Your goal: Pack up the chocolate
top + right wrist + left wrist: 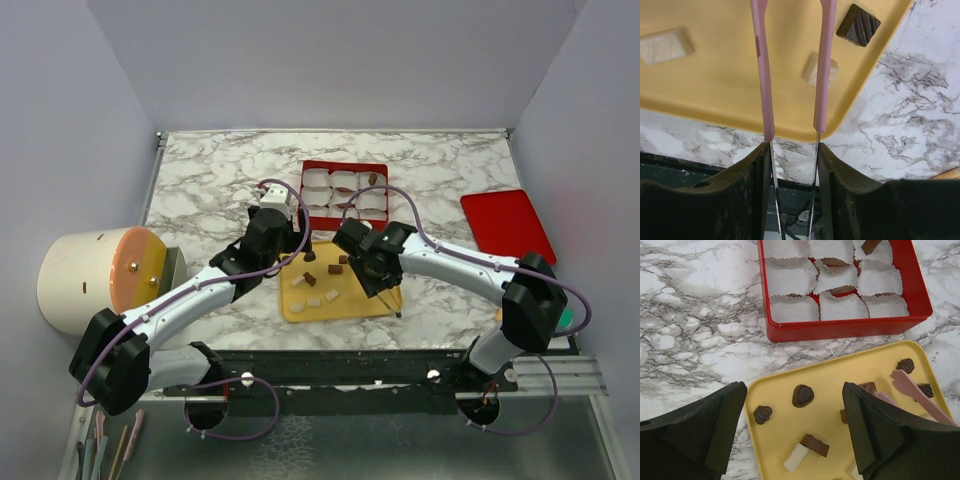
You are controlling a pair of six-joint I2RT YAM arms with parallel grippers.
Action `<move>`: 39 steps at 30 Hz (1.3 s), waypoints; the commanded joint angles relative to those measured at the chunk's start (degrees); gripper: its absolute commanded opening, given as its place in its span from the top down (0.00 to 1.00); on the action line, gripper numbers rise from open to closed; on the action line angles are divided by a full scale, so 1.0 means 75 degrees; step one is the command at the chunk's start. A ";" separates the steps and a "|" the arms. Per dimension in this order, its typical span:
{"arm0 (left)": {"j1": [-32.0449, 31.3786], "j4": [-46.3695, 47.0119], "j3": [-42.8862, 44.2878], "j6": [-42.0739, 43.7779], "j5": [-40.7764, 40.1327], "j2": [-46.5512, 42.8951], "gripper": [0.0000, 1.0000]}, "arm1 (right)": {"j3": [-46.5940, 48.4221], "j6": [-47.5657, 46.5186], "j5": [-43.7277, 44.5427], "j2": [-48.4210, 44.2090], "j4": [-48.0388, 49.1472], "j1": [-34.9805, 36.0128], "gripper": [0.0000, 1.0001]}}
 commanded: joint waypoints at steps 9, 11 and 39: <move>-0.0031 0.0090 -0.0063 0.0045 0.0073 0.0077 0.13 | 0.0126 -0.0802 -0.0510 0.0291 0.0449 -0.0289 0.55; -0.0032 0.0090 -0.0057 0.0045 0.0082 0.0104 0.13 | 0.0196 -0.0835 -0.0593 0.0297 0.0420 -0.0297 0.55; -0.0026 0.0140 -0.0027 0.0115 0.0131 0.0187 0.13 | 0.0845 -0.0946 -0.0714 0.0855 0.0480 -0.0289 0.55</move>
